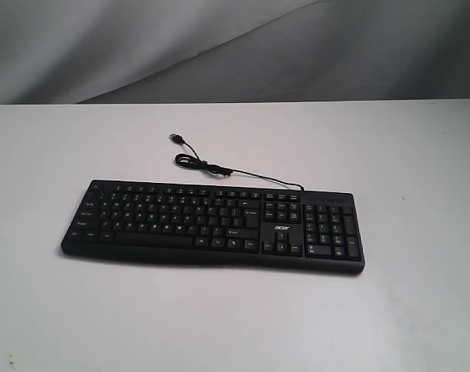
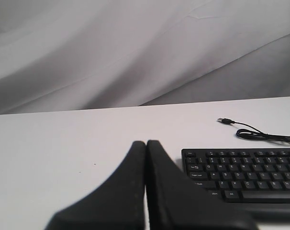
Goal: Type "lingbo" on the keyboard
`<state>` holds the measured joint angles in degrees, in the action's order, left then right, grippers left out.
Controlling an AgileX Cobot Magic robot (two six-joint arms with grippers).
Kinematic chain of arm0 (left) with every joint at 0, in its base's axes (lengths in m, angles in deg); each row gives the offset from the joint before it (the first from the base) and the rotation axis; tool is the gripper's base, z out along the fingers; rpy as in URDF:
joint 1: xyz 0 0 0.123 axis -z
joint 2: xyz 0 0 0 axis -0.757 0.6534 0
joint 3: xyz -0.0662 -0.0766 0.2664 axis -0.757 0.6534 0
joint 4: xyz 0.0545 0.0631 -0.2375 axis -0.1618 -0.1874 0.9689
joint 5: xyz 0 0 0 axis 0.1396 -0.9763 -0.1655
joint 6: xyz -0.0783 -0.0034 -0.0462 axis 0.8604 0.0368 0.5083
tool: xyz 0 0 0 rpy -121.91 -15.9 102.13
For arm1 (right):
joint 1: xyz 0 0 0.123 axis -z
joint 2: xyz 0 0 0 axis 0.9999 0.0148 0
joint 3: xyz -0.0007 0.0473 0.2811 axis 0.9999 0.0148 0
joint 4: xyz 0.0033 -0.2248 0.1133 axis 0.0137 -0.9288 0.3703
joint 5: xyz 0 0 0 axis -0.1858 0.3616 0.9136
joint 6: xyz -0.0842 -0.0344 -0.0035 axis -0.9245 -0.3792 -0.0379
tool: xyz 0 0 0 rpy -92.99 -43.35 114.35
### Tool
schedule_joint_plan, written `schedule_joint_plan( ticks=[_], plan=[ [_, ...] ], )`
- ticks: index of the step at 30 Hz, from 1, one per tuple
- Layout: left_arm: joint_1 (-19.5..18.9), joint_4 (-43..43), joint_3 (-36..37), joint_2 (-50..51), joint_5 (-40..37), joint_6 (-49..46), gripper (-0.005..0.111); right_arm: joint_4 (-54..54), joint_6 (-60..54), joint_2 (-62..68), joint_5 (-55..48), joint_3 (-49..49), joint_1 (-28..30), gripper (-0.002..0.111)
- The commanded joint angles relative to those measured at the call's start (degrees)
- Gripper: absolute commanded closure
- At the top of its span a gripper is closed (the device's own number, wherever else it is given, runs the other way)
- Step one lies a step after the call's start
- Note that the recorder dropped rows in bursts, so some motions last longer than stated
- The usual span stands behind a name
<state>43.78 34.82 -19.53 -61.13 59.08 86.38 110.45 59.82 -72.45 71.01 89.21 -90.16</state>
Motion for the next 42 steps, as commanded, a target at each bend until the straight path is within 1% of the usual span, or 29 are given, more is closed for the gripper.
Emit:
schedule_joint_plan(
  ticks=[1,6,15,18,19,21,22,24,26,28,30,37,42],
  plan=[
    [0.31,-0.01,0.28,-0.28,0.34,0.12,0.106,-10.26,0.45,-0.22,-4.42,0.20,0.51,0.108],
    [0.31,-0.01,0.28,-0.28,0.34,0.12,0.106,-21.14,0.45,-0.22,-10.78,0.20,0.51,0.108],
    [0.31,-0.01,0.28,-0.28,0.34,0.12,0.106,-24.89,0.61,-0.22,-14.60,0.20,0.51,0.108],
    [0.31,-0.01,0.28,-0.28,0.34,0.12,0.106,-24.89,8.12,-0.22,-14.89,0.20,0.51,0.108],
    [0.31,-0.01,0.28,-0.28,0.34,0.12,0.106,-24.89,8.42,-0.22,-15.24,0.20,0.51,0.108],
    [0.31,-0.01,0.28,-0.28,0.34,0.12,0.106,-26.81,8.31,-0.22,-17.44,0.20,0.51,0.108],
    [0.31,-0.01,0.28,-0.28,0.34,0.12,0.106,-30.08,8.31,-0.22,-20.07,0.20,0.51,0.108],
    [0.31,-0.01,0.28,-0.28,0.34,0.12,0.106,-31.71,8.42,-0.22,-19.99,0.20,0.51,0.108],
    [0.31,-0.01,0.28,-0.28,0.34,0.12,0.106,-31.65,8.42,-0.22,-19.94,0.20,1.09,0.108],
    [0.31,-0.01,0.28,-0.28,0.34,0.12,0.106,-29.78,8.42,-0.22,-19.84,0.20,4.43,0.108],
    [0.31,-0.01,0.28,-0.28,0.34,0.12,0.106,-28.72,8.42,-0.22,-19.95,0.20,5.74,0.108],
    [0.31,-0.01,0.28,-0.28,0.34,0.12,0.106,-28.72,8.18,-0.22,-19.95,0.20,3.90,0.108],
    [0.31,-0.01,0.28,-0.28,0.34,0.12,0.106,-28.72,8.18,-0.22,-19.95,0.20,3.75,0.108]
  ],
)
